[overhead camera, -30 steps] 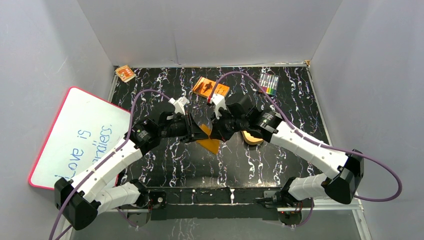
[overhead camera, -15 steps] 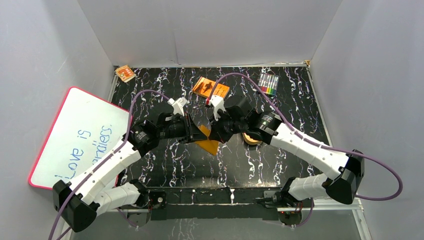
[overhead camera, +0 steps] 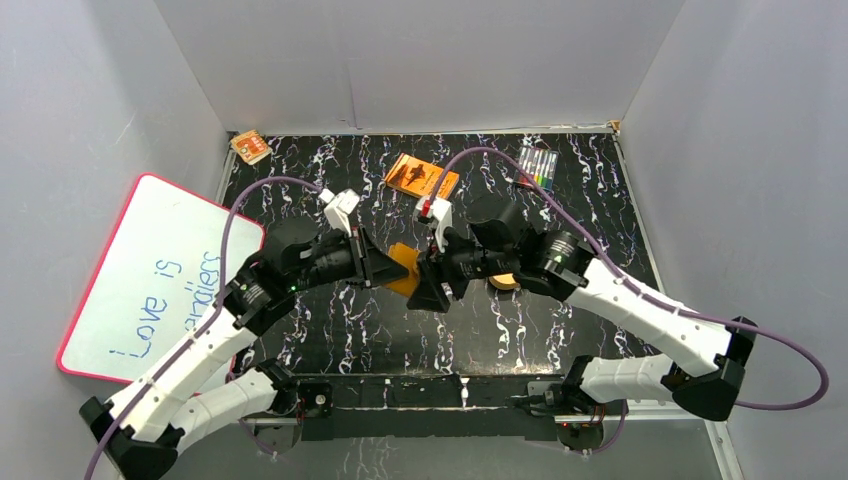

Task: Put the credit cards into the card holder
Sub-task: Close the card holder.

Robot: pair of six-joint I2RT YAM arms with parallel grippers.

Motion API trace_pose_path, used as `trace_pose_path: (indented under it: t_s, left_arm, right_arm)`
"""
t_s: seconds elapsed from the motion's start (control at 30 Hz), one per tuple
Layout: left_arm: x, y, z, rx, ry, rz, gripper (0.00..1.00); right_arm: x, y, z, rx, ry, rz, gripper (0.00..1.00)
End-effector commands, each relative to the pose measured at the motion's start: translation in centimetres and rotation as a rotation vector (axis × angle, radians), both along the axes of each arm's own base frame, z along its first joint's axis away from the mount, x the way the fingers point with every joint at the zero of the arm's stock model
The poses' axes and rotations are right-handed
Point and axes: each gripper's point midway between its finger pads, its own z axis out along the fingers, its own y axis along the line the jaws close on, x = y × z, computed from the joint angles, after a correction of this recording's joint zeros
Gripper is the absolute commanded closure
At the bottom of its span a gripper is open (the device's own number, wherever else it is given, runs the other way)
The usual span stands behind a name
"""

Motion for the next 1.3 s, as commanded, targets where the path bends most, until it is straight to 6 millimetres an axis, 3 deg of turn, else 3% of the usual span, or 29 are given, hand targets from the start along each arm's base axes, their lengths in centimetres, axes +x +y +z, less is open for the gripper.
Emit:
trace_pose_path:
  t_s: [0.0, 0.13, 0.23, 0.33, 0.53, 0.83, 1.03, 1.27]
  left_arm:
    - [-1.9, -0.1, 3.8, -0.125, -0.134, -0.078, 1.00]
    - [-3.1, 0.1, 3.8, -0.129, -0.153, -0.136, 1.00]
    - [-5.1, 0.4, 4.1, -0.155, -0.170, -0.216, 1.00]
    - [-7.0, 0.9, 4.6, -0.198, -0.203, -0.283, 1.00]
    - [-9.6, 1.1, 6.5, -0.261, -0.265, -0.432, 1.00]
    - [-10.0, 0.9, 8.2, -0.281, -0.328, -0.479, 1.00]
    - [-10.2, 1.1, 9.0, -0.292, -0.357, -0.487, 1.00]
    - [-10.3, 1.2, 9.5, -0.303, -0.379, -0.484, 1.00]
  right_arm:
    - [-2.9, -1.9, 4.5, 0.055, 0.011, 0.087, 0.21]
    - [-3.7, -4.2, 6.7, 0.062, -0.025, 0.065, 0.18]
    - [-3.1, -6.2, 7.5, 0.085, -0.087, -0.026, 0.18]
    - [-3.5, -6.8, 7.9, 0.155, -0.105, -0.039, 0.16]
    - [-3.5, -5.5, 7.3, 0.225, -0.104, -0.016, 0.16]
    - [-5.1, -3.2, 8.2, 0.316, -0.033, 0.109, 0.17]
    - [-5.3, -3.0, 8.5, 0.344, -0.015, 0.115, 0.23]
    - [-5.9, -2.5, 8.2, 0.377, 0.047, 0.131, 0.37]
